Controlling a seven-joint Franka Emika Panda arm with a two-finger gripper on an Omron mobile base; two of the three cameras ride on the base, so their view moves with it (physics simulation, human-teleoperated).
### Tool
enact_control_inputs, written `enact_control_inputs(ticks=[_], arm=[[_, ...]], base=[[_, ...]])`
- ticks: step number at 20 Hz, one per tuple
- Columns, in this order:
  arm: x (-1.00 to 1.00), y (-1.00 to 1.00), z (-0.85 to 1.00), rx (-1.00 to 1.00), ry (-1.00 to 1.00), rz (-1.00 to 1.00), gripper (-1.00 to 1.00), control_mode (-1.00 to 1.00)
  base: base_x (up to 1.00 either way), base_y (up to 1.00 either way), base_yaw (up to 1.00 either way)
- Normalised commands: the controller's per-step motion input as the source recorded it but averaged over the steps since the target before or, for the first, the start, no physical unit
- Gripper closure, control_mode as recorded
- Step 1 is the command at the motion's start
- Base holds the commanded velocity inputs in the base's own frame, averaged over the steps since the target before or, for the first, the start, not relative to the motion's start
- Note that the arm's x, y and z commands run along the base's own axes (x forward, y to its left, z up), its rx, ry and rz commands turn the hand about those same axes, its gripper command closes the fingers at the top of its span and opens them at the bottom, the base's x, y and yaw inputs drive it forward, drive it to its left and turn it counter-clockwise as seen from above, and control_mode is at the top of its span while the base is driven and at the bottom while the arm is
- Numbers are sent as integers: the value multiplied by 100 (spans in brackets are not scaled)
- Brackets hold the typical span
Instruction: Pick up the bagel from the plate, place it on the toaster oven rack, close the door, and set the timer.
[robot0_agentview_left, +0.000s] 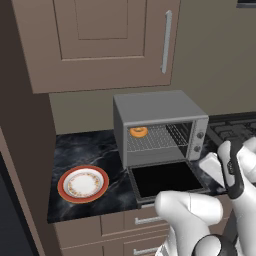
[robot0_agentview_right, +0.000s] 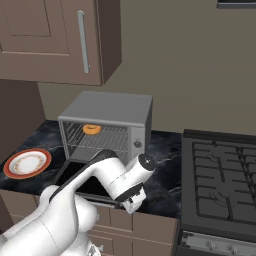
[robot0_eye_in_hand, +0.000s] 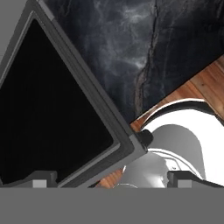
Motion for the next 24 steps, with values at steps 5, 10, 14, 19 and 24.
enact_control_inputs(ticks=[5,10,14,19,24], arm=[[0,-1,-26,12,0,0,-100,-100],[0,0,-19,11,0,-1,-100,-100],[0,0,-4,12,0,-3,-100,-100],[0,0,-1,11,0,-4,-100,-100],[0,2,-10,8,0,-5,-100,-100]], base=[[0,0,0],[0,0,0],[0,0,0],[0,0,0],[0,0,0]])
